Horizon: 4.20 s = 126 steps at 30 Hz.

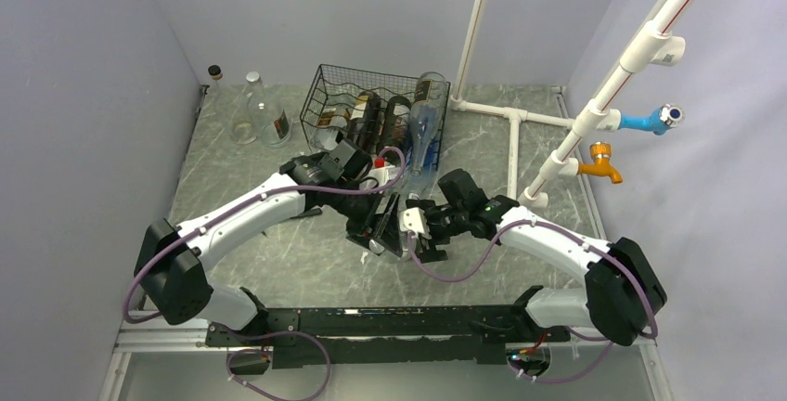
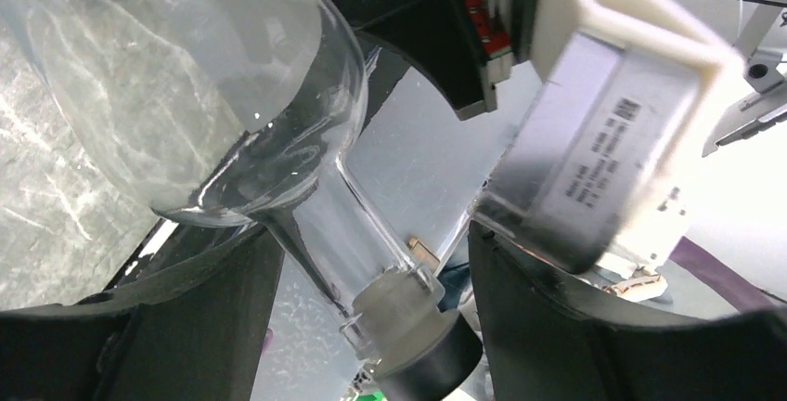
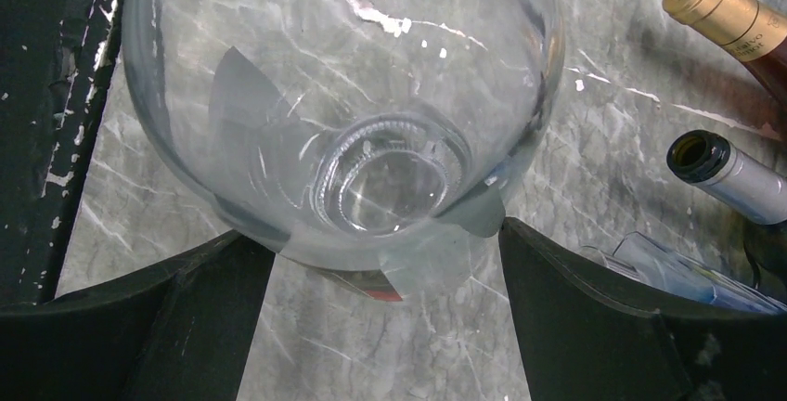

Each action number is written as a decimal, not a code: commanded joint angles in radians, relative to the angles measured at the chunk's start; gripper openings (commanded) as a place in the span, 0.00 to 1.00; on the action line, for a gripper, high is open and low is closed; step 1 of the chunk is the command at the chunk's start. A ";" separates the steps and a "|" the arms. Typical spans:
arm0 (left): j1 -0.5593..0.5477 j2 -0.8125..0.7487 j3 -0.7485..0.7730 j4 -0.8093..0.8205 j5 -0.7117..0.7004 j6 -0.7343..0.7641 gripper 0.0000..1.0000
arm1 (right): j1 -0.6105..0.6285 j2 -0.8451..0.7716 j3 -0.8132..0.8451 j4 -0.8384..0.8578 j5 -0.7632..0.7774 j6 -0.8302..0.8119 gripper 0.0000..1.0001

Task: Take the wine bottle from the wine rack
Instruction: Place the wine bottle at the center of the board, then pick up the wine bottle from the center of the board.

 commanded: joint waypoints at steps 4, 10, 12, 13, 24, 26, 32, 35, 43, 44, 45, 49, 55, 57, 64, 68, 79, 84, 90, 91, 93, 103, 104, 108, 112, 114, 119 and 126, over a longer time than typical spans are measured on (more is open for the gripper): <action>0.017 -0.051 -0.018 0.093 0.062 0.030 0.78 | -0.008 0.023 0.004 -0.031 -0.067 0.017 0.91; 0.028 -0.057 -0.031 0.106 0.070 0.046 0.79 | -0.022 0.026 0.007 -0.036 -0.084 0.021 0.91; 0.031 -0.061 -0.037 0.118 0.073 0.056 0.80 | -0.027 0.028 0.006 -0.038 -0.089 0.019 0.91; 0.032 -0.063 -0.040 0.123 0.072 0.064 0.80 | -0.030 0.029 0.006 -0.040 -0.090 0.019 0.91; 0.034 -0.059 -0.049 0.160 0.082 0.136 0.82 | -0.041 0.041 0.009 -0.052 -0.104 0.010 0.91; 0.034 -0.053 -0.048 0.162 0.081 0.147 0.82 | -0.043 0.043 0.009 -0.054 -0.106 0.009 0.91; 0.035 -0.047 -0.049 0.159 0.077 0.183 0.82 | -0.058 0.045 0.010 -0.063 -0.114 0.002 0.92; 0.034 -0.061 -0.053 0.153 0.069 0.217 0.83 | -0.067 0.045 0.010 -0.070 -0.120 -0.003 0.92; 0.035 -0.152 -0.122 0.211 0.039 0.306 0.84 | -0.076 0.056 0.020 -0.107 -0.121 -0.030 0.94; 0.035 -0.169 -0.135 0.221 0.026 0.315 0.84 | -0.079 0.057 0.022 -0.112 -0.121 -0.033 0.94; 0.034 -0.186 -0.148 0.234 0.015 0.325 0.84 | -0.081 0.057 0.025 -0.117 -0.124 -0.034 0.94; 0.034 -0.290 -0.229 0.331 -0.042 0.343 0.85 | -0.091 0.051 0.030 -0.135 -0.128 -0.042 0.94; 0.026 -0.463 -0.411 0.572 -0.200 0.354 0.88 | -0.115 0.041 0.044 -0.166 -0.140 -0.048 0.94; 0.016 -0.512 -0.470 0.658 -0.277 0.363 0.88 | -0.125 0.040 0.052 -0.194 -0.148 -0.058 0.95; -0.020 -0.651 -0.725 1.103 -0.475 0.376 0.94 | -0.166 0.037 0.110 -0.327 -0.155 -0.118 0.95; -0.026 -0.658 -0.820 1.316 -0.487 0.401 0.96 | -0.192 0.024 0.120 -0.361 -0.174 -0.135 0.95; -0.041 -0.622 -0.893 1.554 -0.407 0.531 0.99 | -0.206 0.033 0.125 -0.373 -0.154 -0.144 0.95; -0.070 -0.540 -0.863 1.602 -0.401 0.588 1.00 | -0.206 0.035 0.127 -0.372 -0.152 -0.143 0.95; -0.113 -0.440 -0.825 1.657 -0.404 0.608 0.99 | -0.208 0.036 0.127 -0.373 -0.153 -0.143 0.95; -0.119 -0.424 -0.820 1.668 -0.402 0.607 0.99 | -0.208 0.036 0.127 -0.373 -0.152 -0.143 0.95; -0.132 -0.392 -0.811 1.687 -0.397 0.603 0.99 | -0.207 0.038 0.126 -0.372 -0.152 -0.144 0.95; -0.158 -0.291 -0.802 1.774 -0.416 0.576 0.97 | -0.208 0.044 0.128 -0.373 -0.150 -0.145 0.96; -0.156 -0.287 -0.803 1.782 -0.419 0.574 0.95 | -0.208 0.045 0.127 -0.373 -0.150 -0.144 0.95; -0.158 -0.270 -0.813 1.817 -0.437 0.557 0.91 | -0.207 0.051 0.130 -0.376 -0.148 -0.144 0.95; -0.158 -0.253 -0.801 1.811 -0.452 0.551 0.79 | -0.207 0.056 0.131 -0.379 -0.147 -0.146 0.95; -0.158 -0.245 -0.798 1.815 -0.455 0.551 0.73 | -0.207 0.057 0.131 -0.381 -0.148 -0.146 0.95; -0.158 -0.238 -0.798 1.819 -0.460 0.513 0.57 | -0.208 0.058 0.133 -0.382 -0.148 -0.145 0.95; -0.158 -0.277 -0.780 1.780 -0.435 0.495 0.00 | -0.207 0.061 0.134 -0.384 -0.148 -0.145 0.95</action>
